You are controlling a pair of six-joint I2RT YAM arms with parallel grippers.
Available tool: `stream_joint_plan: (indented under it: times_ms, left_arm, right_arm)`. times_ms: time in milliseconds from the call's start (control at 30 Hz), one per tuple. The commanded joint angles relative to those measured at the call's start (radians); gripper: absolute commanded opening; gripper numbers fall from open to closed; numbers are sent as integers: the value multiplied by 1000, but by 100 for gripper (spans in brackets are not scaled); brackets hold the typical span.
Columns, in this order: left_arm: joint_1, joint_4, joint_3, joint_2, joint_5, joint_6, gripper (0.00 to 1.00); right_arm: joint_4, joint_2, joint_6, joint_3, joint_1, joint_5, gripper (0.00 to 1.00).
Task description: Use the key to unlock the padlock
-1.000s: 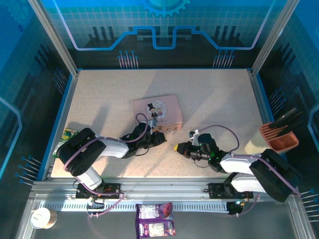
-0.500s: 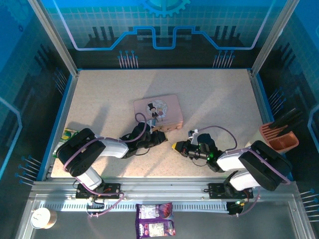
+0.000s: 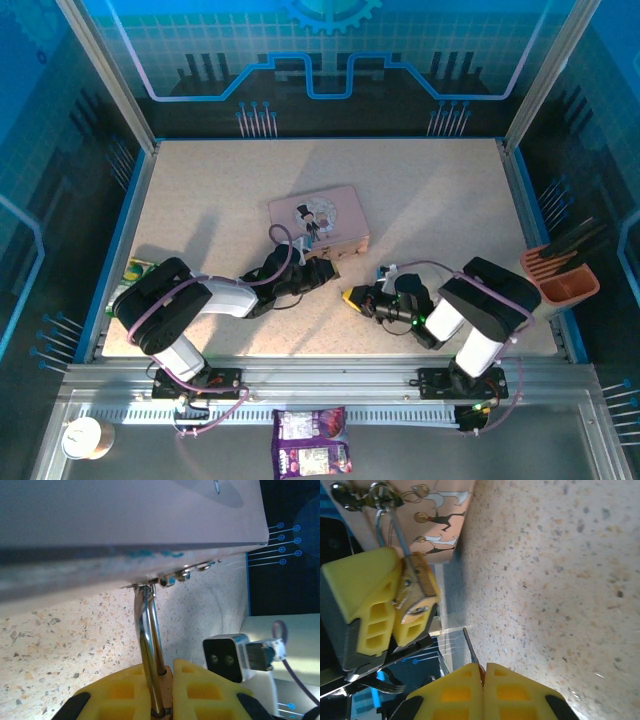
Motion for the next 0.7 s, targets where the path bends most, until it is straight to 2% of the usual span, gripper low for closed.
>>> stream_joint_plan:
  times_ms: [0, 533, 667]
  left_arm:
    - [-4, 185, 4, -16, 49, -27, 0]
    - [-25, 237, -4, -2, 53, -72, 0]
    - [-31, 253, -15, -1, 40, -90, 0]
  right_arm:
    - [148, 43, 42, -12, 1, -4, 0]
    - [148, -45, 75, 15, -12, 3, 0]
    - [150, -22, 95, 12, -15, 6, 0]
